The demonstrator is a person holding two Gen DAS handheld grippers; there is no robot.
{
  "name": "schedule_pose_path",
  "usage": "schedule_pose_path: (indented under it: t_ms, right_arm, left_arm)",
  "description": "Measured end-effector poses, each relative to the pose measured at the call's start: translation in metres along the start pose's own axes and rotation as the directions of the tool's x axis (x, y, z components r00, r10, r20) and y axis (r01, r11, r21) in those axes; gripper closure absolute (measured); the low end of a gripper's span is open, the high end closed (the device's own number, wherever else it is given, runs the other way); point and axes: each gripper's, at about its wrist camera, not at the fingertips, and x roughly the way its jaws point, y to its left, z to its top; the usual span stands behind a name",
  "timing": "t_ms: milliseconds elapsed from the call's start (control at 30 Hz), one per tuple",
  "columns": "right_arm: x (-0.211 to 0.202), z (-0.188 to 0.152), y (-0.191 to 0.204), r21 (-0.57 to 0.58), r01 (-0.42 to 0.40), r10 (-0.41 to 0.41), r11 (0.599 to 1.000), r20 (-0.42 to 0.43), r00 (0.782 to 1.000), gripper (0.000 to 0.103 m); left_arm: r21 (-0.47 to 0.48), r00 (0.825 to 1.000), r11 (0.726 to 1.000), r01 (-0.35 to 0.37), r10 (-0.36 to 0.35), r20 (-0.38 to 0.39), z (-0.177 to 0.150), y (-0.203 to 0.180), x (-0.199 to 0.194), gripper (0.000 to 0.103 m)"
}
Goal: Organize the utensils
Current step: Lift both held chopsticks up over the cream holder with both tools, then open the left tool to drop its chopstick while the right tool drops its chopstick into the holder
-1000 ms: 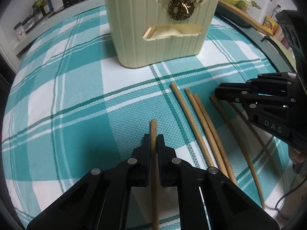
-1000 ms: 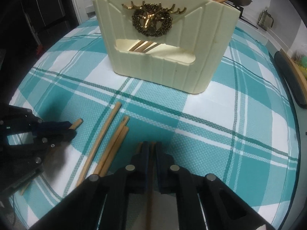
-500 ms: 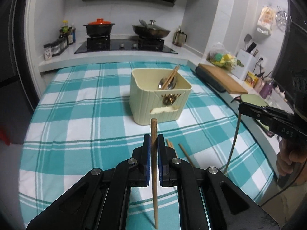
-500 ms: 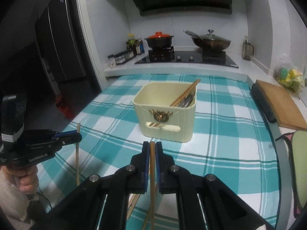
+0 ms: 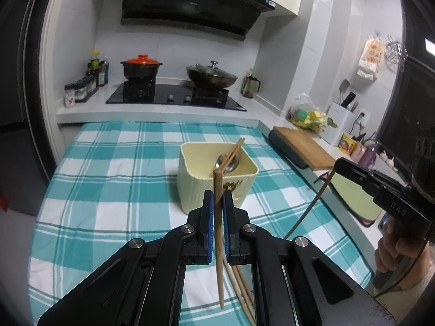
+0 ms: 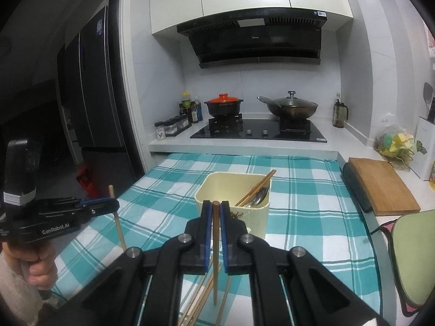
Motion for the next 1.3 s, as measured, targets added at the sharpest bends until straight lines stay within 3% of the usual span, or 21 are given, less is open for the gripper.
schedule_pose_path:
  t_ms: [200, 400, 533, 633, 767, 867, 1000, 1067, 1100, 1133, 1200, 1300]
  right_arm:
    - [0.011, 0.042, -0.016, 0.021, 0.007, -0.008, 1.000, 0.039, 0.999, 0.097]
    - [0.033, 0.097, -0.032, 0.028, 0.016, -0.018, 0.999, 0.088, 0.996, 0.097]
    - [0.052, 0.129, -0.043, 0.026, 0.025, -0.028, 0.999, 0.130, 0.991, 0.097]
    - [0.076, 0.140, -0.052, 0.027, 0.033, -0.036, 0.999, 0.123, 0.992, 0.097]
    - [0.126, 0.130, -0.066, 0.061, 0.015, -0.015, 0.998, -0.002, 1.000, 0.097]
    - [0.169, 0.110, -0.079, 0.122, -0.009, 0.025, 0.993, -0.130, 0.991, 0.097]
    - [0.210, 0.086, -0.089, 0.177, -0.022, 0.063, 0.984, -0.232, 0.971, 0.096]
    - [0.223, 0.075, -0.093, 0.209, -0.023, 0.079, 0.978, -0.263, 0.962, 0.093]
    - [0.229, 0.072, -0.093, 0.208, -0.011, 0.069, 0.978, -0.277, 0.958, 0.091]
    - [0.232, 0.070, -0.092, 0.200, 0.002, 0.056, 0.980, -0.285, 0.957, 0.085]
    - [0.230, 0.070, -0.090, 0.193, 0.021, 0.034, 0.981, -0.279, 0.960, 0.061]
    - [0.212, 0.076, -0.084, 0.160, 0.022, 0.018, 0.987, -0.244, 0.970, 0.061]
  left_arm:
    - [0.012, 0.999, 1.000, -0.001, 0.000, 0.052, 0.062, -0.002, 0.014, 0.099]
    - [0.040, 0.988, 0.999, -0.017, 0.011, 0.152, 0.138, -0.011, 0.039, 0.099]
    - [0.050, 0.979, 0.997, -0.055, 0.044, 0.197, 0.166, -0.014, 0.070, 0.099]
    - [0.036, 0.988, 0.998, -0.057, 0.051, 0.144, 0.169, -0.012, 0.107, 0.099]
    - [0.045, 0.997, 0.997, -0.068, 0.066, 0.029, 0.154, -0.007, 0.157, 0.099]
    - [0.066, 0.995, 0.995, -0.078, 0.083, -0.064, 0.136, -0.003, 0.191, 0.099]
    - [0.067, 0.984, 0.994, -0.084, 0.093, -0.151, 0.117, 0.002, 0.222, 0.096]
    - [0.053, 0.979, 0.995, -0.089, 0.097, -0.182, 0.112, 0.006, 0.230, 0.074]
    - [0.046, 0.978, 0.994, -0.096, 0.103, -0.184, 0.110, 0.008, 0.230, 0.052]
    - [0.041, 0.979, 0.993, -0.107, 0.112, -0.170, 0.108, 0.010, 0.226, 0.043]
    - [0.050, 0.981, 0.992, -0.113, 0.120, -0.155, 0.106, 0.013, 0.215, 0.039]
    - [0.075, 0.978, 0.990, -0.121, 0.132, -0.162, 0.097, 0.018, 0.192, 0.027]
